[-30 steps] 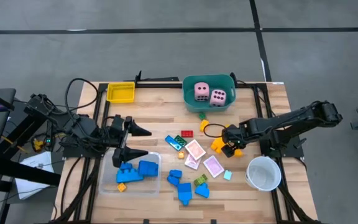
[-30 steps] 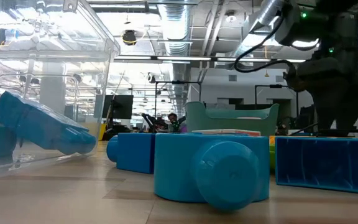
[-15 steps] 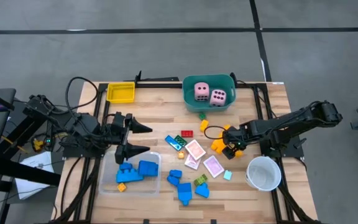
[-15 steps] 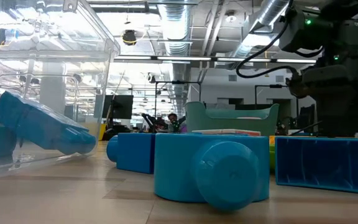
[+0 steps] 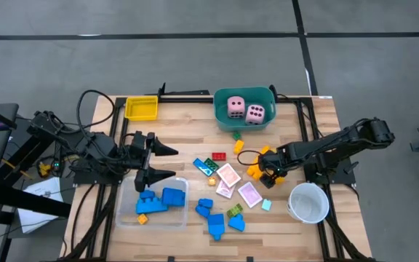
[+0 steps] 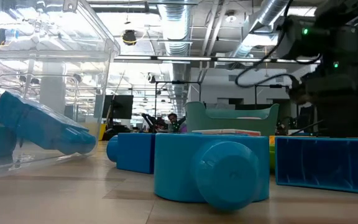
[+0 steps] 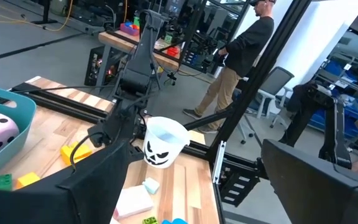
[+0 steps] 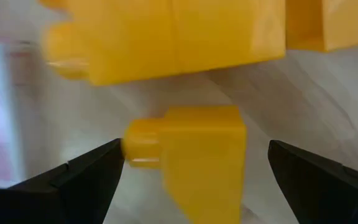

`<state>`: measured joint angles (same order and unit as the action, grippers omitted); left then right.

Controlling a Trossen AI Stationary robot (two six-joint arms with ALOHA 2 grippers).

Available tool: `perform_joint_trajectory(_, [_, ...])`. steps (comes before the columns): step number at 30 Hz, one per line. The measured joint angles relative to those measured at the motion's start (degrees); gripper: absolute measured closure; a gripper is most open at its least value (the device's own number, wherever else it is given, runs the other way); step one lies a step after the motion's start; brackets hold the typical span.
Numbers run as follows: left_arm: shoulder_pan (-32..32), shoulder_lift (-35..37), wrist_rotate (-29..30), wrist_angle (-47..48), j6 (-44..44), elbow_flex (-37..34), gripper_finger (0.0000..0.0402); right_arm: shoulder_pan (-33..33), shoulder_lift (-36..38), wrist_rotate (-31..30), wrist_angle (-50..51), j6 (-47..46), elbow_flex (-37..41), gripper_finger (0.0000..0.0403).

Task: Pick & Place Toys
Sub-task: Put the yellow game piece into the transparent bin

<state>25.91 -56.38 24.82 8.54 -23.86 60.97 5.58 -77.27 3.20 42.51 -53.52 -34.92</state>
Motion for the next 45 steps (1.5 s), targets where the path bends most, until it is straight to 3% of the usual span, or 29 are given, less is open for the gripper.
perform_joint_trajectory(8, [0.0,0.0,0.0,0.0,0.07,0.0,0.006,0.02,-5.3,-0.87,0.01,-0.07,-0.94,0.0035])
perform_joint_trajectory(17, [0.0,0.0,-0.02,0.2,0.07,0.0,0.0072,-0.04,-4.92,-1.9,0.56,0.0,-2.89,0.0151])
perform_joint_trajectory(27, [0.0,0.0,-0.02,0.22,0.05,0.0,0.0077,-0.02,1.53,-0.58,2.68,-4.14,-2.89,0.015])
perform_joint_trajectory(35, [0.0,0.0,0.0,0.22,0.05,0.0,0.0078,-0.02,11.68,-0.99,0.11,-11.35,-2.89,0.015])
perform_joint_trajectory(45, [-2.9,0.0,0.0,0.24,0.05,0.0,0.0079,-0.43,24.01,-12.57,-23.93,-17.96,-2.91,0.015])
